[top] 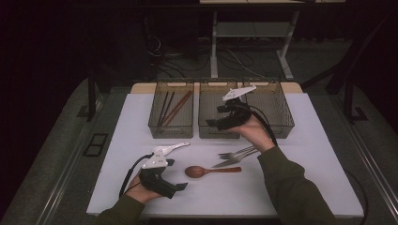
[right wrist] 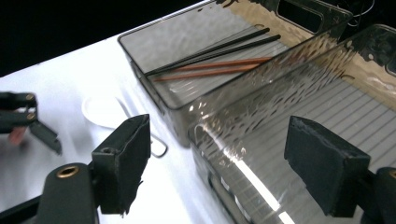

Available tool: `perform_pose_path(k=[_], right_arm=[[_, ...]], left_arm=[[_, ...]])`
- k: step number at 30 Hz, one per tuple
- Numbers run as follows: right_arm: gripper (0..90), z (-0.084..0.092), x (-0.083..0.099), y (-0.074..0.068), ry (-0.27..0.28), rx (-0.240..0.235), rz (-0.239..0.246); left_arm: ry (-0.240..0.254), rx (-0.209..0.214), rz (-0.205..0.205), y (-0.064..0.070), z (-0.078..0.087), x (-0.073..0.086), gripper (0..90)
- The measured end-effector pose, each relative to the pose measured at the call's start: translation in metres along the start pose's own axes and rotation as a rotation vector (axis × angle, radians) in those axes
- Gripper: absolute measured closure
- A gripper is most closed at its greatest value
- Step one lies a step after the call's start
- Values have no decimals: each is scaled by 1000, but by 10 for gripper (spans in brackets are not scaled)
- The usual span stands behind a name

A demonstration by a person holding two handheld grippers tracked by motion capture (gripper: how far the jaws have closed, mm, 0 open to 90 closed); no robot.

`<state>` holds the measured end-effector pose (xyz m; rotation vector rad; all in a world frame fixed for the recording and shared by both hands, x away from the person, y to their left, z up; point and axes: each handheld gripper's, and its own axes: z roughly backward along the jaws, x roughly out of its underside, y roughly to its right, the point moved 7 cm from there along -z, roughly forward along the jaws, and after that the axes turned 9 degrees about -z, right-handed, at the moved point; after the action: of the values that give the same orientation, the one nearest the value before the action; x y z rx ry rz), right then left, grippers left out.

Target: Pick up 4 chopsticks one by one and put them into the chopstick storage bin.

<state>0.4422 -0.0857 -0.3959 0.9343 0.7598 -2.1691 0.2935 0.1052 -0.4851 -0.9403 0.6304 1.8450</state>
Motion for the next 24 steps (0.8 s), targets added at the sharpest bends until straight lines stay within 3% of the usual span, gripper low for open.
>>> perform_pose_path(k=[24], right_arm=[[200,50,77,11,-1,-8,-8]], left_arm=[[-1,-5,-2,0,0,0,0]])
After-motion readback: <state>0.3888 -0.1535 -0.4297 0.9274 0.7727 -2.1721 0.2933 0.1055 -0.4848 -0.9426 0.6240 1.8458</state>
